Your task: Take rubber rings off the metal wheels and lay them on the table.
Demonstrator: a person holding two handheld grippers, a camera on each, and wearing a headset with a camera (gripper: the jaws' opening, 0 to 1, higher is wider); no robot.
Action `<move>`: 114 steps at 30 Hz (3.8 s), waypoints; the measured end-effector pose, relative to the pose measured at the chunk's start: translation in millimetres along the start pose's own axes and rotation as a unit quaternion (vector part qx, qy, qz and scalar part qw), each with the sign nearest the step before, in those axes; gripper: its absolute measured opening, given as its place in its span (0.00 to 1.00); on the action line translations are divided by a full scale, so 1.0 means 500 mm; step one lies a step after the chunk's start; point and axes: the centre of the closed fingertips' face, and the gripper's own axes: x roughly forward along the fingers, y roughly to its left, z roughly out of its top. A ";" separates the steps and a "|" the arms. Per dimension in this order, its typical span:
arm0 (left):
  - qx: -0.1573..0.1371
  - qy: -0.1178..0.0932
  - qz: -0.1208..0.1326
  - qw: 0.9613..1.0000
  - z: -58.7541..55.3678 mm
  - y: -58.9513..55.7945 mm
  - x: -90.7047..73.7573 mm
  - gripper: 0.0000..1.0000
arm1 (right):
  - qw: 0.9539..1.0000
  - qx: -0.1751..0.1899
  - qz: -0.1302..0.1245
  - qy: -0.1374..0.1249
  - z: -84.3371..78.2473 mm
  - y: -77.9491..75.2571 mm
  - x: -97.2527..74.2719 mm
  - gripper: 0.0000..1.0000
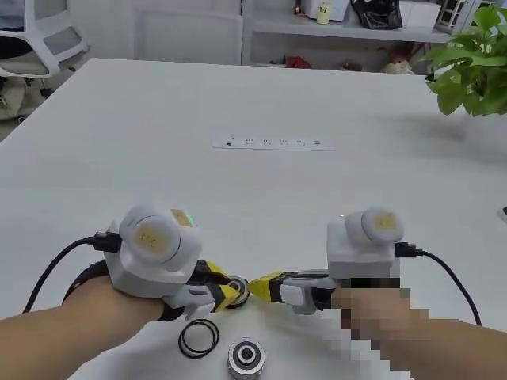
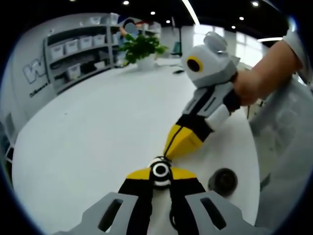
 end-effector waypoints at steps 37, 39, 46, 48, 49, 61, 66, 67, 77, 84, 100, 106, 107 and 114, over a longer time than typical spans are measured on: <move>0.001 -0.006 -0.002 1.000 0.004 -0.009 0.004 0.13 | 0.999 0.001 0.033 -0.003 0.005 0.031 0.001 0.00; 0.001 -0.006 -0.002 1.000 0.004 -0.009 0.004 0.13 | 0.999 0.001 0.035 -0.003 0.006 0.032 0.000 0.00; 0.001 -0.007 -0.002 1.000 0.005 -0.010 0.005 0.13 | 0.999 0.009 0.040 -0.004 0.006 0.034 -0.003 0.00; 0.001 -0.008 -0.002 1.000 0.005 -0.009 0.005 0.13 | 0.999 0.012 0.042 -0.005 0.006 0.035 -0.004 0.00; 0.001 -0.009 -0.002 1.000 0.005 -0.009 0.005 0.13 | 0.999 0.012 0.044 -0.005 0.006 0.035 -0.005 0.00; -0.001 -0.017 -0.005 1.000 0.006 -0.010 0.005 0.13 | 0.997 0.026 0.069 -0.013 0.013 0.050 -0.005 0.00; -0.002 -0.019 -0.005 1.000 0.006 -0.011 0.006 0.13 | 0.997 0.034 0.065 -0.016 0.013 0.043 -0.007 0.00; -0.001 -0.019 -0.005 1.000 0.006 -0.011 0.006 0.13 | 0.997 0.035 0.063 -0.016 0.013 0.042 -0.007 0.00; -0.006 -0.018 -0.011 1.000 0.005 -0.014 0.005 0.14 | 0.998 0.038 0.057 -0.014 0.009 0.037 -0.007 0.00; 0.004 -0.018 -0.019 1.000 0.006 -0.015 -0.006 0.16 | 0.998 0.036 0.057 -0.016 0.013 0.039 -0.008 0.00; 0.011 -0.042 -0.033 0.999 0.021 -0.022 -0.057 0.20 | 0.997 0.035 0.060 -0.020 0.020 0.044 -0.011 0.00; 0.008 -0.057 -0.034 0.998 0.032 -0.024 -0.077 0.22 | 0.997 0.037 0.064 -0.022 0.022 0.049 -0.013 0.00; 0.009 -0.059 -0.035 0.998 0.034 -0.025 -0.081 0.22 | 0.997 0.037 0.065 -0.023 0.023 0.050 -0.013 0.00; 0.008 -0.072 -0.038 0.997 0.040 -0.031 -0.104 0.26 | 0.996 0.039 0.073 -0.027 0.029 0.063 -0.017 0.00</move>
